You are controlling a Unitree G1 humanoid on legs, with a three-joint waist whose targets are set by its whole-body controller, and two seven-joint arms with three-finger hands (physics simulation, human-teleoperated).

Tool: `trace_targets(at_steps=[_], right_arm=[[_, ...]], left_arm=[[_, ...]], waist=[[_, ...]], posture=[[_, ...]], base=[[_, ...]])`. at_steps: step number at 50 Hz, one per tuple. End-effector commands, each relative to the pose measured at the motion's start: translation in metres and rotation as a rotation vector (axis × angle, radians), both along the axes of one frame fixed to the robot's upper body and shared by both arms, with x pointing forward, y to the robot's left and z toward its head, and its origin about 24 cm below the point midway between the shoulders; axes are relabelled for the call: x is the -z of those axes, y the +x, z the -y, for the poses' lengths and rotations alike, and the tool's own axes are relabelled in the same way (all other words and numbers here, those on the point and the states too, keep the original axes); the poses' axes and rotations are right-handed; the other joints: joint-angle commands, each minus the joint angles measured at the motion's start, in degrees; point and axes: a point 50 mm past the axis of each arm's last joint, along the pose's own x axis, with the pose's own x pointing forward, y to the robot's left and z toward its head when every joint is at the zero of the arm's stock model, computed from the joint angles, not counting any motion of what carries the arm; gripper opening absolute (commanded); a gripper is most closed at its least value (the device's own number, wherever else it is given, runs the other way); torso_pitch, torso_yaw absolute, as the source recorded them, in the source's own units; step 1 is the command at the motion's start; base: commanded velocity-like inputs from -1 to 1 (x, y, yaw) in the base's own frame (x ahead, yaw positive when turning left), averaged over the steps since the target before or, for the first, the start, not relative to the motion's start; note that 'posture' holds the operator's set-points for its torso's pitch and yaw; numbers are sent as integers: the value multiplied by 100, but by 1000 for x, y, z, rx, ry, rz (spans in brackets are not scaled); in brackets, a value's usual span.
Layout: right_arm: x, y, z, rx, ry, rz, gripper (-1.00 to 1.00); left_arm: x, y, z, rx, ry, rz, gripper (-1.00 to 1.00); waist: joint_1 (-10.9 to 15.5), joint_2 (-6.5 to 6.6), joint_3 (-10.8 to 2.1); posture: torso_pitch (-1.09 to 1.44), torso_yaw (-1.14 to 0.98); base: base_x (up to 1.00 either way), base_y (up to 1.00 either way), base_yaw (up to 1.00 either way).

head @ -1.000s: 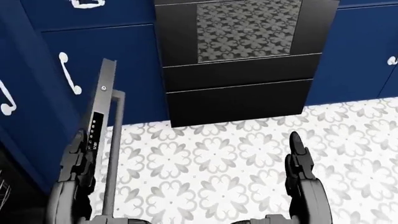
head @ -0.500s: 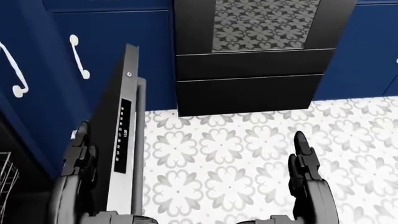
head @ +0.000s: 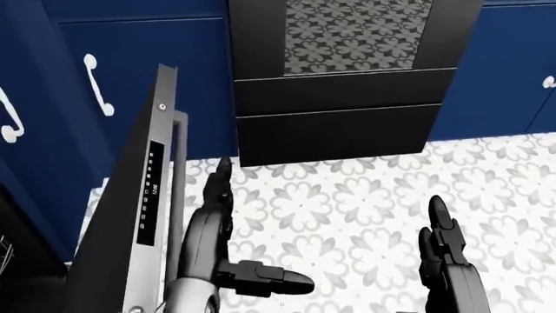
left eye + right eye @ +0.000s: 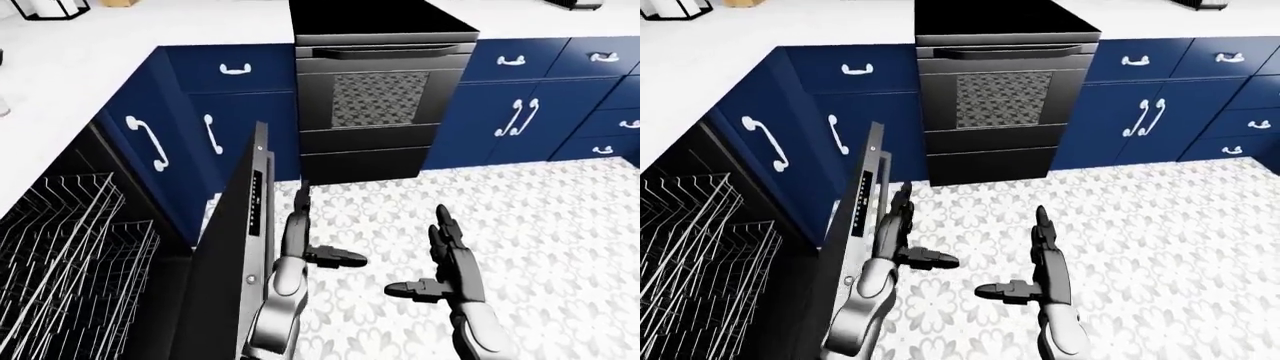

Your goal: Close the dishwasher door

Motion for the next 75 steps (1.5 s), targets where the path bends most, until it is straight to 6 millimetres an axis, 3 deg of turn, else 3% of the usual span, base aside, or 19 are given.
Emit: trace_targets(at_steps=[1,12,18,30,36,46,51,75], right_arm=[[-16,3,0,-5,-11,87,100],[-16,4,0,-7,-9,88,100],[-16,4,-1,-10,-6,90,100],[-16,5,-2,-12,-7,93,100],[-16,5,-2,-13,-6,92,100],[-18,5,-3,-16,-7,93,100],[-27,4,-3,-16,-11,104,100],[-22,-5,4,3,-4,105,100]], left_arm=[[-7,6,7,7,-13,80,100],[62,23,20,15,12,-77,100],[101,-2,12,11,60,-211,100],[139,-35,-7,-8,77,-429,100],[157,-48,-25,-121,34,-620,100],[167,-56,-50,-280,-15,-789,100],[165,-53,-53,-300,-20,-789,100],[159,-44,-64,-417,-66,-797,100]], waist=[[4,-29,-89],[7,-89,-126],[-12,-84,-158],[-63,-31,-141],[-88,-12,-142],[-107,39,-130],[-108,54,-119],[-133,19,-106]], posture=[[0,0],[0,0],[0,0],[0,0],[0,0],[0,0],[0,0],[0,0]], base=[[0,0,0],[0,0,0],[0,0,0],[0,0,0],[0,0,0],[0,0,0],[0,0,0],[0,0,0]])
